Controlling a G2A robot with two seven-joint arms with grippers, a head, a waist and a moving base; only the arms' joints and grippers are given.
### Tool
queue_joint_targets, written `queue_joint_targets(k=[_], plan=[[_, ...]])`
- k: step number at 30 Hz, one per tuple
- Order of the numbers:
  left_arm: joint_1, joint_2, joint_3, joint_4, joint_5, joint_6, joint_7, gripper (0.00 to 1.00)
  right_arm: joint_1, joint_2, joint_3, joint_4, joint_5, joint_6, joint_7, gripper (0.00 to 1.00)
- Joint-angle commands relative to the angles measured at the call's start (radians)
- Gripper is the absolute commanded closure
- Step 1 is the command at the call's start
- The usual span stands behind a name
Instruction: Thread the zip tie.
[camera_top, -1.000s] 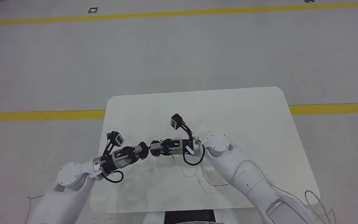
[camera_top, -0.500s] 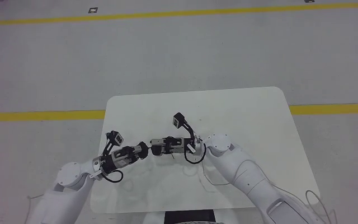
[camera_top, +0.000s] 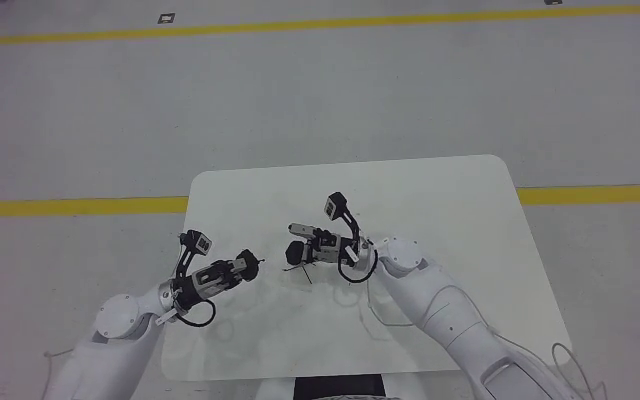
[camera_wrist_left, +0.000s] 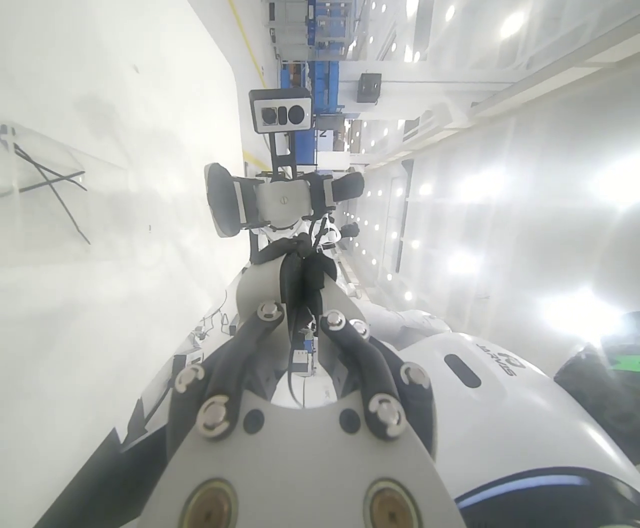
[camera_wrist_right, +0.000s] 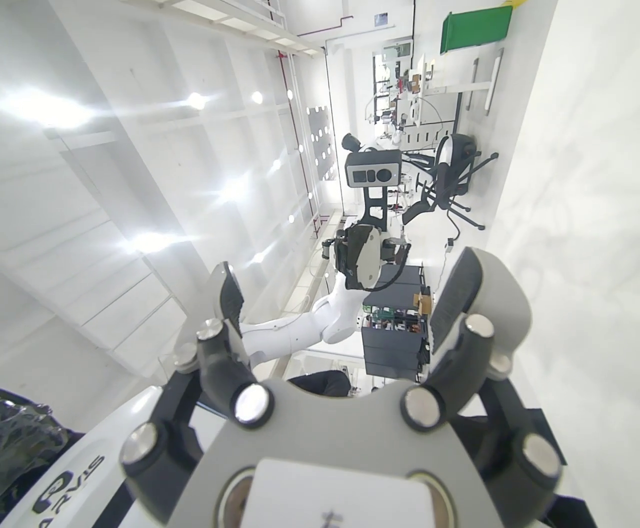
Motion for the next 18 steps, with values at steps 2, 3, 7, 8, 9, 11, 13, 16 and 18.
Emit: queue_joint_targets(k=[2,3,7,8,9,11,13,16,18], plan=[[0.000,0.000,0.000,0.000,0.000,0.001,0.000,1.00,0.000,0.000,0.000,0.000,-0.001,0.000,0.001,0.00],[0.000,0.000,0.000,0.000,0.000,0.001,0.000,1.00,0.000,0.000,0.000,0.000,-0.001,0.000,0.001,0.00],[-0.001,0.000,0.000,0.002,0.002,0.001,0.008,1.00,0.000,0.000,0.000,0.000,-0.001,0.000,0.001,0.00],[-0.004,-0.001,0.000,0.005,0.004,0.001,0.026,1.00,0.000,0.000,0.000,0.000,-0.001,0.000,0.001,0.00],[-0.006,-0.002,0.000,0.010,0.002,0.001,0.026,1.00,0.000,0.000,0.000,0.000,-0.001,0.000,0.001,0.00],[-0.008,-0.004,-0.017,0.031,-0.042,0.001,0.002,1.00,0.000,0.000,0.000,0.000,-0.001,0.000,0.001,0.00],[-0.008,-0.007,-0.042,0.050,-0.070,0.001,-0.041,1.00,0.000,0.000,0.000,0.000,-0.001,0.000,0.001,0.00],[-0.006,-0.016,-0.089,0.084,-0.094,0.001,-0.101,1.00,0.000,0.000,0.000,0.000,-0.001,0.000,0.001,0.00],[-0.006,-0.026,-0.121,0.107,-0.124,0.001,-0.158,1.00,0.000,0.000,0.000,0.000,-0.001,0.000,0.001,0.00]])
